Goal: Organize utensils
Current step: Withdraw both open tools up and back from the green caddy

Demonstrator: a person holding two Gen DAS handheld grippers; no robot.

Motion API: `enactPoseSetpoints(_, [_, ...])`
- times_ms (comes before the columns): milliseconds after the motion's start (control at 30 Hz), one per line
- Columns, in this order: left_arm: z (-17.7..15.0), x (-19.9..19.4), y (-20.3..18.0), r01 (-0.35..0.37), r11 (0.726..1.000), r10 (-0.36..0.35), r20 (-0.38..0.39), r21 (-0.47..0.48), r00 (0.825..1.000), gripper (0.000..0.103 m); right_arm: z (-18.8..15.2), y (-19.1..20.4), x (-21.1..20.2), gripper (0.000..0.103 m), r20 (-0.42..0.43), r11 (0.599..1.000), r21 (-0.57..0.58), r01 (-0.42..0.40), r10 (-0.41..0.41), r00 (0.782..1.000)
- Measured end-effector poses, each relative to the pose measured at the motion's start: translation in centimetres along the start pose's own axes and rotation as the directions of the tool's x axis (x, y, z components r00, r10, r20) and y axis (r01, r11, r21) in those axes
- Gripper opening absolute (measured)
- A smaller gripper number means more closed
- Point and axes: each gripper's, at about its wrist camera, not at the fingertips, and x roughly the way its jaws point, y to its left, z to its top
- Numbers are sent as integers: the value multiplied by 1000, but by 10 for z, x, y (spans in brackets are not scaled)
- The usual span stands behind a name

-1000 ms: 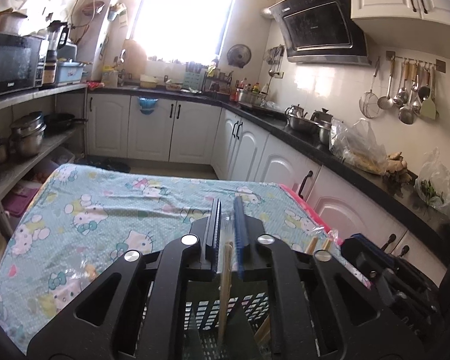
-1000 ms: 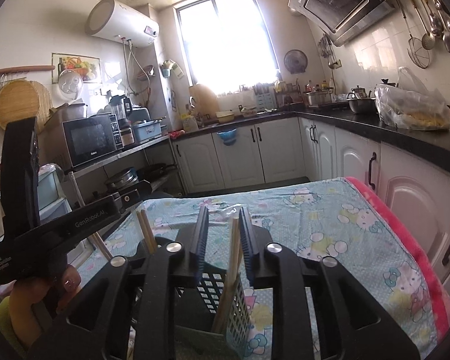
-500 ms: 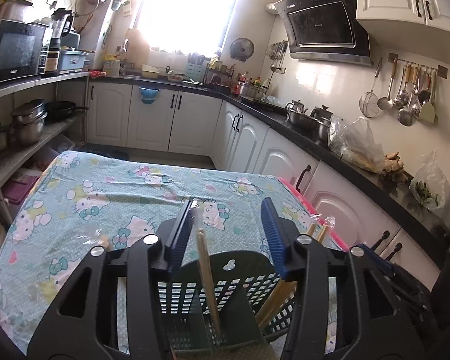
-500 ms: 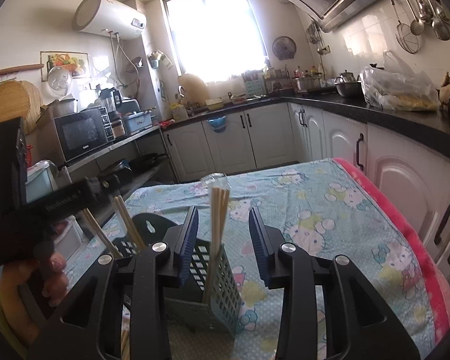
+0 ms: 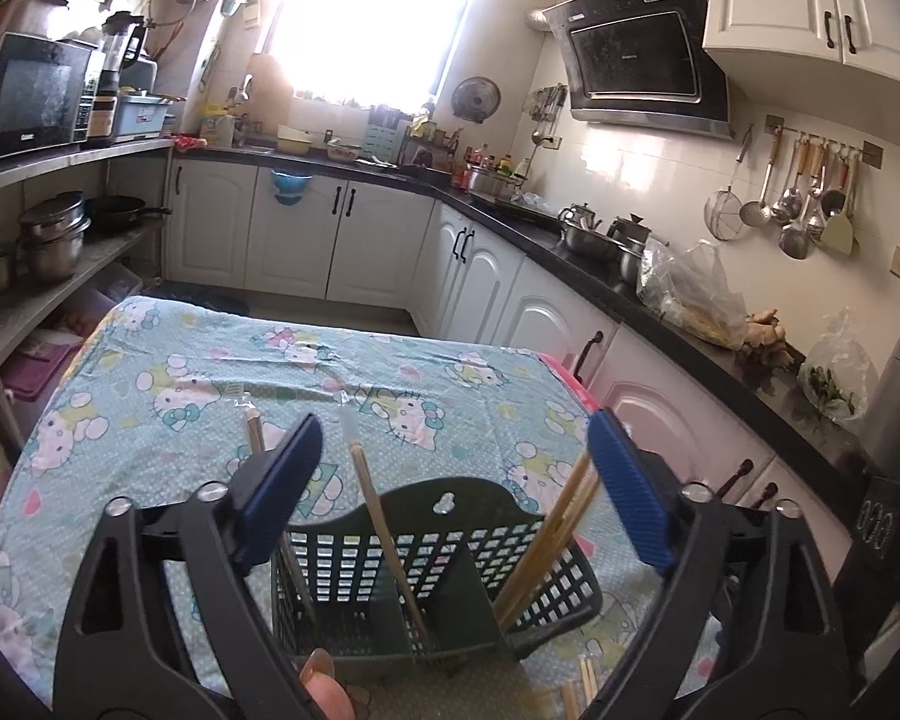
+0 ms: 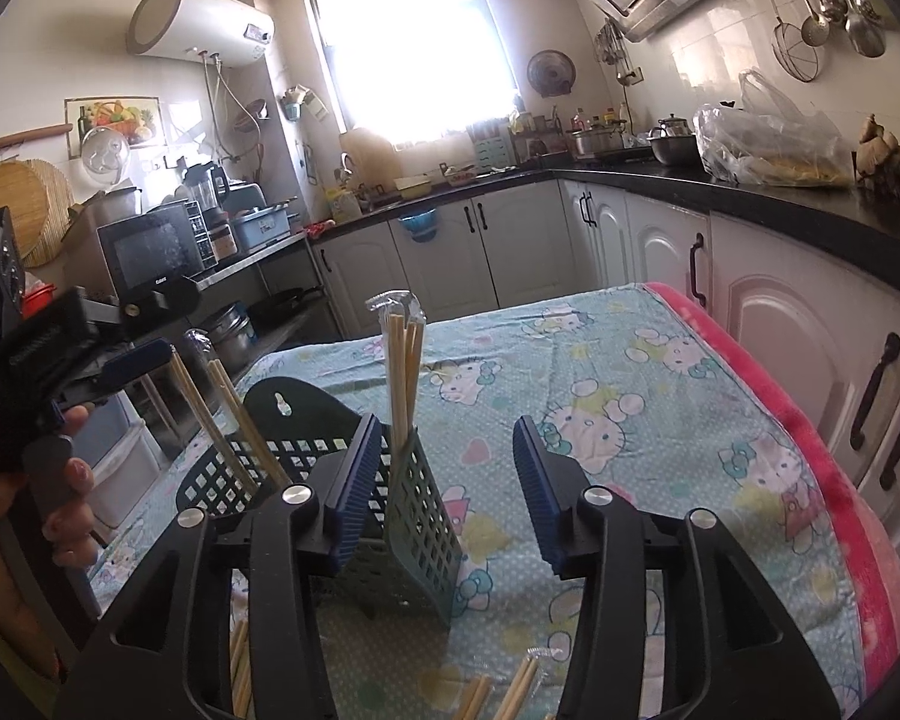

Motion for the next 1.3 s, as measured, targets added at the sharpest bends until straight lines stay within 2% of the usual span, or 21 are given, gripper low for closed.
enactPoseSetpoints(100, [-2, -7, -2, 15, 1000, -15, 5, 2, 1000, 92, -2, -2, -5, 50, -3, 1000, 5, 0, 0, 1000])
enactPoseSetpoints(233, [-5, -18, -3, 37, 999, -37, 8, -12, 999, 92, -6, -5, -12, 56, -8, 1000, 6, 0, 0, 1000])
enactPoseSetpoints(533, [-16, -43, -4, 48, 999, -48, 25, -25, 999, 92, -13, -8, -32, 62, -6, 1000, 12, 5, -5, 1000])
enactPoseSetpoints(800, [-29, -56, 5, 47, 997, -46, 19, -56, 999, 92, -16, -10, -43, 63, -4, 1000, 8, 7, -7, 1000])
enactPoseSetpoints(1300, [-50, -69, 8, 24, 998, -24, -5, -50, 1000, 92, -27, -4, -55, 63, -27, 1000, -22, -5, 5, 1000])
